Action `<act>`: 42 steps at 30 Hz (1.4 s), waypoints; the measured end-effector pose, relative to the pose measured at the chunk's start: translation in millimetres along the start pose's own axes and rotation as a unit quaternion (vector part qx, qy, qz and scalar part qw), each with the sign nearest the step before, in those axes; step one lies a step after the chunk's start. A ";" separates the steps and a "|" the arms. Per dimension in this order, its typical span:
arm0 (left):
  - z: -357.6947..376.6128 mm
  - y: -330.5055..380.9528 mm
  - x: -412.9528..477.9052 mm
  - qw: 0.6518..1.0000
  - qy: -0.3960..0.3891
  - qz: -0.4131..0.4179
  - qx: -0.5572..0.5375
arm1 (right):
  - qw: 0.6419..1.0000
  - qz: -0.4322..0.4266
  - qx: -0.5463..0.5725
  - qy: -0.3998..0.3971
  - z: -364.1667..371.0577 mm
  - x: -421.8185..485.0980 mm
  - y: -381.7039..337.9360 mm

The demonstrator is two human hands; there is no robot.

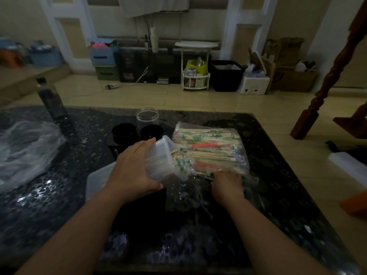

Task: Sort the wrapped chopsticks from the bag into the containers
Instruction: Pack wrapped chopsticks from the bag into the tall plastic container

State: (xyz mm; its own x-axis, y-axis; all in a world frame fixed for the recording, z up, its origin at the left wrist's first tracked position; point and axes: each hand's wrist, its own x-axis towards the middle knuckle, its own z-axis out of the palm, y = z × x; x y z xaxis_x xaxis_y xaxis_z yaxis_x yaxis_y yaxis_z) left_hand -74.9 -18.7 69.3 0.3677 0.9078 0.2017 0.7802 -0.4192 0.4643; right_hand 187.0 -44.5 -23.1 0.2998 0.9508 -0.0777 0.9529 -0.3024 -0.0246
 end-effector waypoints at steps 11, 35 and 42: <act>2.7 -3.7 1.2 1.000 0.002 0.003 0.004 | 0.996 -0.021 0.069 0.042 -1.0 -4.8 0.5; 0.8 -0.7 -1.8 1.000 0.000 0.011 0.001 | 0.995 -0.030 0.080 -0.049 -4.5 -12.1 -16.0; 0.6 -1.6 -3.3 1.000 0.004 0.008 -0.009 | 0.993 -0.031 0.082 -0.081 -11.6 -17.5 -10.4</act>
State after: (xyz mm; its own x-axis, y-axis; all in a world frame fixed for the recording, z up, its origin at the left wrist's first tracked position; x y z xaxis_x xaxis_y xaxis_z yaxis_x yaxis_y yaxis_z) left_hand -77.1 -21.0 67.4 0.3757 0.9014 0.2153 0.7649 -0.4328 0.4771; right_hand 172.4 -57.2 -9.9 0.2174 0.9487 -0.2296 0.9449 -0.2635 -0.1943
